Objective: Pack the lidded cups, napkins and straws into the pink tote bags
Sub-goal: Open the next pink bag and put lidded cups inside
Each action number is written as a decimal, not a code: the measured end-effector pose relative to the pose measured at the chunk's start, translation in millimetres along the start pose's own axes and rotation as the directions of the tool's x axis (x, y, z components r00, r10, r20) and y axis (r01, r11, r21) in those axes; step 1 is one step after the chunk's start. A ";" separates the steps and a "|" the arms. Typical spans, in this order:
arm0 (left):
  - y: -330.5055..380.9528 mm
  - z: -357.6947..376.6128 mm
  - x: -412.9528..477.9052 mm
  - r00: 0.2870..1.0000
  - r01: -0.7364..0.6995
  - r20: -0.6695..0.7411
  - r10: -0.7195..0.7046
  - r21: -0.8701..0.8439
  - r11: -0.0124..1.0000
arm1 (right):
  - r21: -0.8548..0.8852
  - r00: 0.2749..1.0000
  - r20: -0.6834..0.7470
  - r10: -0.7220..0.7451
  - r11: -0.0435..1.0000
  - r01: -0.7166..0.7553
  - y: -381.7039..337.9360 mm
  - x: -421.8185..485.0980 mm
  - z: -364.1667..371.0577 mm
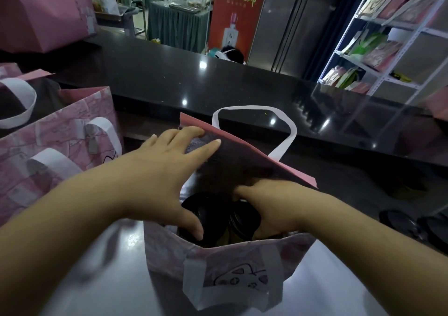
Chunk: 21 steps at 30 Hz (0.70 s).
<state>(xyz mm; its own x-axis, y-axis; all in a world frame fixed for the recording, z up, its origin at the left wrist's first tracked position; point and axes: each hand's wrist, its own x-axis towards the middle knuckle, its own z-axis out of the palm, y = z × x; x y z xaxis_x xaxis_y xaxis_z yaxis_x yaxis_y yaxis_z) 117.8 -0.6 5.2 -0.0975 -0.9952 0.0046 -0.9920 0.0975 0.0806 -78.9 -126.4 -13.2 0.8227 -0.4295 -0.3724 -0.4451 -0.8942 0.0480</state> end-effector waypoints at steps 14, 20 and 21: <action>3.9 -12.6 3.7 0.989 0.015 -0.151 -0.002 0.087 0.996 | 0.080 0.988 -0.151 -0.016 0.996 0.028 -7.0 -23.4 -21.6; 18.7 -36.1 4.5 0.965 -0.023 -0.259 0.041 0.075 0.997 | 0.178 0.902 -0.427 0.062 0.984 0.017 -8.7 -78.1 -54.6; 24.1 -39.9 5.0 0.955 -0.050 -0.287 0.069 0.070 0.996 | 0.182 0.890 -0.449 0.080 0.983 0.004 -7.9 -88.9 -56.0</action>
<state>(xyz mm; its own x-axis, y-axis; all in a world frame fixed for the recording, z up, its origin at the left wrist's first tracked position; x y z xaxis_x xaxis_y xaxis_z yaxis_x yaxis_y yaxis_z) 96.6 -3.4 47.0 -0.1380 -0.9450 0.2964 -0.9890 0.1475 0.0101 -128.7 -88.2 71.4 0.8554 -0.5103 0.0886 -0.4991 -0.8578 -0.1227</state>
